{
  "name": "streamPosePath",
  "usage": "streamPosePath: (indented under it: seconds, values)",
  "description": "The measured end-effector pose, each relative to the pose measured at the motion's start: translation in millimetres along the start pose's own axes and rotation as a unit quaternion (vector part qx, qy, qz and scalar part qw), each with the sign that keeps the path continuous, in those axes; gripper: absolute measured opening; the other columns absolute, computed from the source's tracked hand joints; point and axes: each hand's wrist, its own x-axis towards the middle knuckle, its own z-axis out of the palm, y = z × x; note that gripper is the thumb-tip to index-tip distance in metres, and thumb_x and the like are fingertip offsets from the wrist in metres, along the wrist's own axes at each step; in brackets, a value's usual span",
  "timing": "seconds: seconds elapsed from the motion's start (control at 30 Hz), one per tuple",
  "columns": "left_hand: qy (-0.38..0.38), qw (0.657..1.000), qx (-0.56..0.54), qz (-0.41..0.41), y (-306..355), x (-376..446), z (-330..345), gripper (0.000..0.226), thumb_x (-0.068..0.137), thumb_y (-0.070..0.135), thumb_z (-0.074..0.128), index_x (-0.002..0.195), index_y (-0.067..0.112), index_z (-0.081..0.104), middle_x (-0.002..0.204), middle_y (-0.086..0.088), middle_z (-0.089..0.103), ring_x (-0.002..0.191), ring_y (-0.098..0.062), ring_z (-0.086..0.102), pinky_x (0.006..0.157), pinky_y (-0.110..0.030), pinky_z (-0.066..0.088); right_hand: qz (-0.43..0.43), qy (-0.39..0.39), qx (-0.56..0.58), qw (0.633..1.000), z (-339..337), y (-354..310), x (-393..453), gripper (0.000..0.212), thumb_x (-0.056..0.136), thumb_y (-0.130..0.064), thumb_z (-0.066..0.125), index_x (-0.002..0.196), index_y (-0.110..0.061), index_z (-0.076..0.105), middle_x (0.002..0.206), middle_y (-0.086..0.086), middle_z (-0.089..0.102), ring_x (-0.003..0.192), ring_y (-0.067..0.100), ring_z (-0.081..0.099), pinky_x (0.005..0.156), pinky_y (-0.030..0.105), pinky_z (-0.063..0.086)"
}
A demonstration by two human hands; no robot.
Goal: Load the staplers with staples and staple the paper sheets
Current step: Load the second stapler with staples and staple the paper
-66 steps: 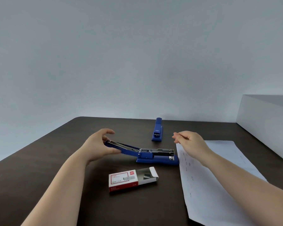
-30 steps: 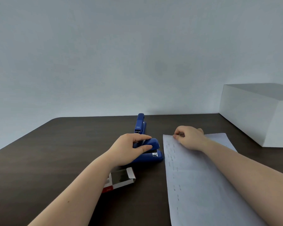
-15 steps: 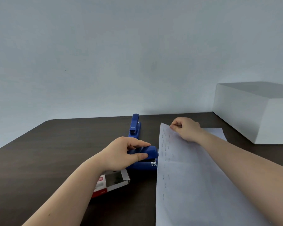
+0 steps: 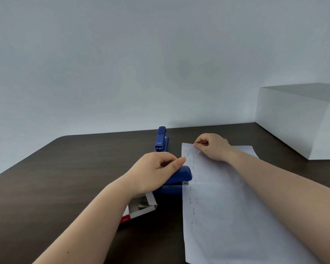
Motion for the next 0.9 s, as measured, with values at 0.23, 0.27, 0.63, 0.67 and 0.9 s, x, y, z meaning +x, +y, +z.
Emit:
streamPosePath:
  seconds: [0.23,0.27,0.63,0.67,0.9]
  values:
    - [-0.019,0.994,0.105,-0.028,9,13,19,0.048,0.095,0.056,0.027,0.061,0.026,0.045,0.060,0.006,0.046,0.063,-0.012,0.047,0.066,-0.033,0.040,-0.004,-0.007,0.010,1.000,0,4,-1,0.013,0.091,-0.038,0.051,0.091,-0.033,0.063,0.096,-0.014,0.063,0.095,0.011,0.055,0.098,0.044,0.038]
    - [-0.015,0.993,0.109,-0.036,10,15,22,0.048,0.096,0.053,0.027,0.058,0.027,0.040,0.059,0.007,0.045,0.064,-0.013,0.046,0.065,-0.032,0.039,-0.006,-0.003,0.009,1.000,0,4,-1,0.015,0.091,-0.039,0.051,0.094,-0.033,0.064,0.098,-0.014,0.064,0.097,0.012,0.055,0.097,0.044,0.038]
    - [-0.057,0.980,0.186,-0.046,10,20,31,0.038,0.100,0.035,0.021,0.086,0.016,0.050,0.088,0.000,0.058,0.086,-0.019,0.054,0.073,-0.033,0.041,-0.093,-0.027,-0.003,0.995,-6,-30,-6,0.022,0.094,-0.035,0.050,0.091,-0.017,0.061,0.086,-0.002,0.062,0.082,0.018,0.056,0.079,0.038,0.047]
    - [-0.051,0.980,0.187,-0.043,10,19,32,0.037,0.100,0.036,0.021,0.087,0.015,0.049,0.087,-0.001,0.058,0.084,-0.020,0.054,0.071,-0.033,0.040,-0.096,-0.033,-0.003,0.995,-5,-34,-7,0.022,0.095,-0.033,0.049,0.087,-0.015,0.060,0.084,0.001,0.061,0.078,0.018,0.055,0.076,0.038,0.048]
    - [-0.012,0.977,0.211,-0.025,9,16,40,0.028,0.100,0.032,0.022,0.082,0.016,0.037,0.070,0.003,0.046,0.072,-0.022,0.047,0.065,-0.033,0.034,-0.064,-0.017,0.027,0.997,10,-47,-9,0.030,0.095,-0.029,0.046,0.073,-0.010,0.050,0.074,0.006,0.056,0.068,0.019,0.049,0.067,0.037,0.041]
